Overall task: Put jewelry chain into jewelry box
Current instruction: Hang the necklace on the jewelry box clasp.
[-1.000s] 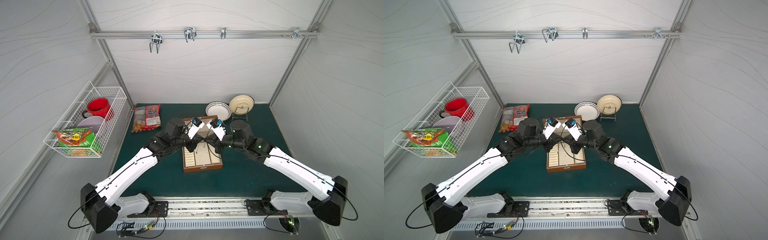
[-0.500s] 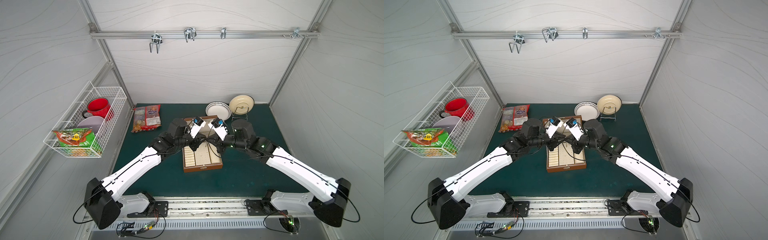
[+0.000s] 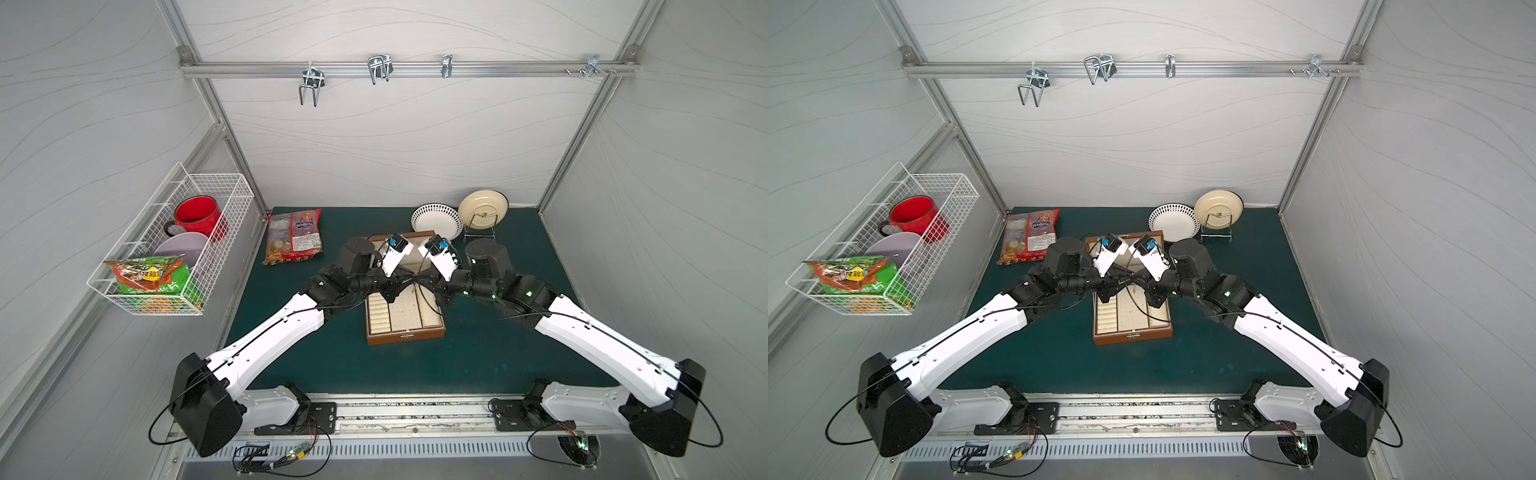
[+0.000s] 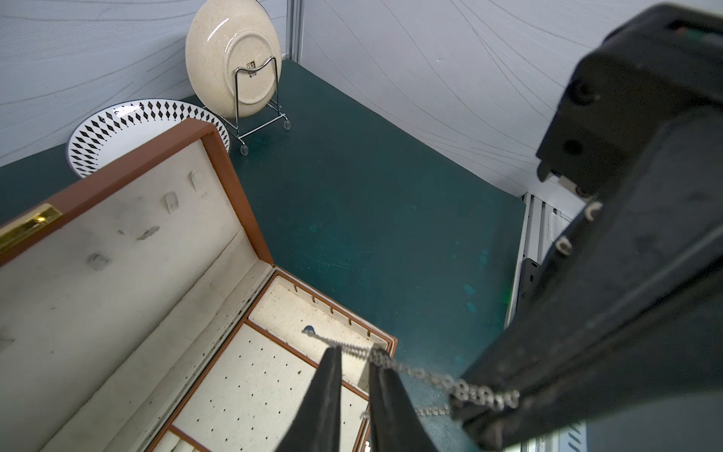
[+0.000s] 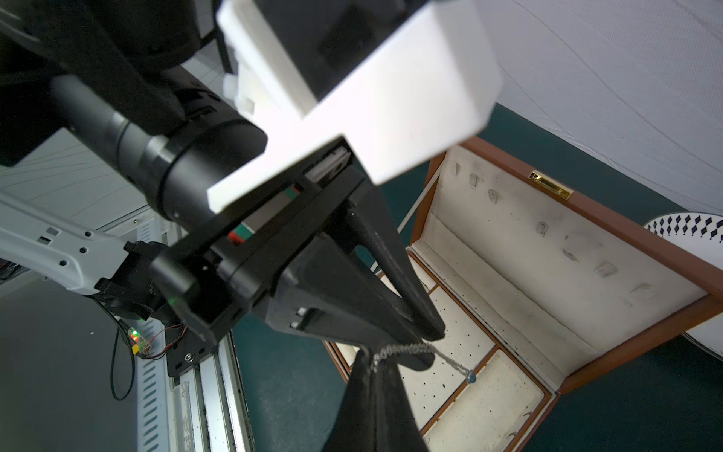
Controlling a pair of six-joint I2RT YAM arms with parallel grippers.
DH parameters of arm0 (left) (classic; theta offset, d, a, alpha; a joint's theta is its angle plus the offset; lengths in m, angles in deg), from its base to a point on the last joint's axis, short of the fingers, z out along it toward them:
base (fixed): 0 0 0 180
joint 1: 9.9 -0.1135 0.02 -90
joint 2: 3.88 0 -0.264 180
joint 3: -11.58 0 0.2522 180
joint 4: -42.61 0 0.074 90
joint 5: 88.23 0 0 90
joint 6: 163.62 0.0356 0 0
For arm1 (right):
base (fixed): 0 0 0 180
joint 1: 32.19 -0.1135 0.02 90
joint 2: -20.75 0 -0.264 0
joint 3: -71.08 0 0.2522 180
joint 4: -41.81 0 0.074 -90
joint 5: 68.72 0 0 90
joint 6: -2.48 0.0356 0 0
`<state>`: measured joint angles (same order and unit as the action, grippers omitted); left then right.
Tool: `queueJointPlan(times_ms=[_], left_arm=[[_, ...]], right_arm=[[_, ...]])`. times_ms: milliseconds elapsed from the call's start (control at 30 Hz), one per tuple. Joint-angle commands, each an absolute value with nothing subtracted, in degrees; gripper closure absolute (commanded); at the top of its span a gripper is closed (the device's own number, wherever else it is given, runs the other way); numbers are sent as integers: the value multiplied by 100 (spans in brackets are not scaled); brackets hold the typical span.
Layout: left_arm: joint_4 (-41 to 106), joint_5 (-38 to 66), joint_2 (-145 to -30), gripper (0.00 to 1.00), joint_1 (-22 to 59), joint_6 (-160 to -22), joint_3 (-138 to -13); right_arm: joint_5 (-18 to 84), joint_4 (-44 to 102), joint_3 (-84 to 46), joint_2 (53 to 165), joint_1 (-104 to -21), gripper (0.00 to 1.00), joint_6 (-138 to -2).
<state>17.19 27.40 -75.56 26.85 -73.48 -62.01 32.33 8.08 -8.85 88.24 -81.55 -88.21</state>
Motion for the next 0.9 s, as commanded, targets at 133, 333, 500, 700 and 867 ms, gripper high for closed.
queueJointPlan(times_ms=[133, 333, 500, 700, 867], left_arm=[[2144, 2921, -7628, 82, 2660, -7424, -6203], [2199, 2988, -7693, 82, 2664, -7459, -6177], [2275, 3013, -7740, 88, 2657, -7491, -6177], [2336, 3068, -7770, 83, 2658, -7512, -6190], [2381, 3095, -7771, 84, 2660, -7512, -6190]], right_arm=[[3175, 745, -985, 8613, -8125, 100, -8752], [3163, 756, -982, 8580, -8124, 100, -8743], [3158, 741, -978, 8562, -8131, 100, -8728], [3164, 732, -982, 8548, -8131, 100, -8732], [3157, 738, -982, 8538, -8123, 100, -8725]])
